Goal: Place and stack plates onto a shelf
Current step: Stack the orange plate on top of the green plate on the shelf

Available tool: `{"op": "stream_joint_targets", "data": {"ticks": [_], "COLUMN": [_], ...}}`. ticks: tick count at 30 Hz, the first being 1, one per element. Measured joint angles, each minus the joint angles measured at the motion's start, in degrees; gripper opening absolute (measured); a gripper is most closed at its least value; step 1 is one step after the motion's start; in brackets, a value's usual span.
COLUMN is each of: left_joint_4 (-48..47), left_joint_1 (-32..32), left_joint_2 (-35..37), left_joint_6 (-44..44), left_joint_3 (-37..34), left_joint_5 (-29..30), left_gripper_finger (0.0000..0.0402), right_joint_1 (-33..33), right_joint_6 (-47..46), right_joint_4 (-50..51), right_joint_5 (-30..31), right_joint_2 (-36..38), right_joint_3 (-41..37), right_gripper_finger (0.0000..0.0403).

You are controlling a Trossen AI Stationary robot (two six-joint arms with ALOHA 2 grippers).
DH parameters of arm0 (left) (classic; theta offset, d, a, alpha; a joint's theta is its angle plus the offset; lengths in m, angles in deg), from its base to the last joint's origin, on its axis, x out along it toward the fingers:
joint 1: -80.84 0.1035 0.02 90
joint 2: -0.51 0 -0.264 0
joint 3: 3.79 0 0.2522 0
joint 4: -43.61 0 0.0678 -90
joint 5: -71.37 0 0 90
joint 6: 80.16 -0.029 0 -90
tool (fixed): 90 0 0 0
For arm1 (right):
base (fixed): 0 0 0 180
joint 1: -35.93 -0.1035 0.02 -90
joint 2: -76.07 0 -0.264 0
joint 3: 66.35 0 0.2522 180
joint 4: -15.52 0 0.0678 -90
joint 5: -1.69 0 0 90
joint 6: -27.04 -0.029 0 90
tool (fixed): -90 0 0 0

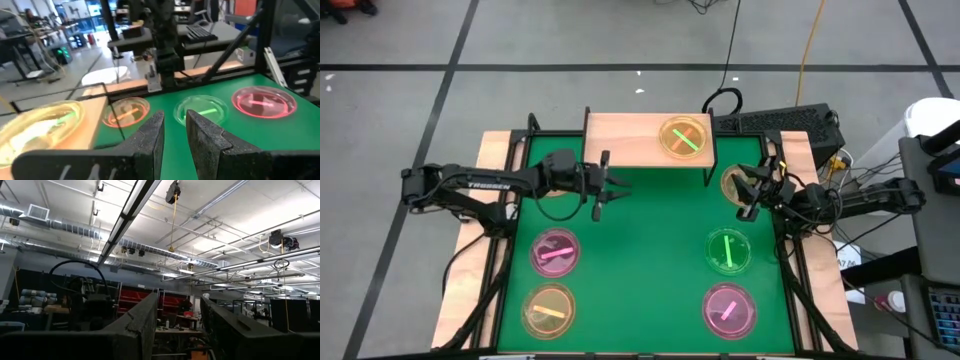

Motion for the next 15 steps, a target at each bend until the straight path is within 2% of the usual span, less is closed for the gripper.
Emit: {"op": "stream_joint_targets", "data": {"ticks": [5,9,12,15], "left_joint_4": [0.15,0.16,0.17,0.15], "left_joint_1": [-1.06,-1.28,-1.28,-1.24], "left_joint_2": [0.08,0.08,0.08,0.08], "left_joint_6": [-2.64,-3.24,-3.20,-3.69], "left_joint_3": [0.02,0.02,0.02,0.02], "left_joint_5": [0.28,0.55,0.59,0.59], "left_gripper_finger": [0.0088,0.0088,0.0088,0.0088], "right_joint_1": [0.00,-0.02,0.00,0.00], "right_joint_6": [1.19,2.88,2.58,2.87], "right_joint_4": [0.21,4.67,12.80,25.90], "right_joint_5": [0.94,9.34,15.96,18.34], "right_joint_2": [0.03,0.03,-0.01,-0.01], "right_joint_3": [0.00,0.03,2.00,7.00], "right_gripper_finger": [0.0132,0.0132,0.0132,0.0132]}}
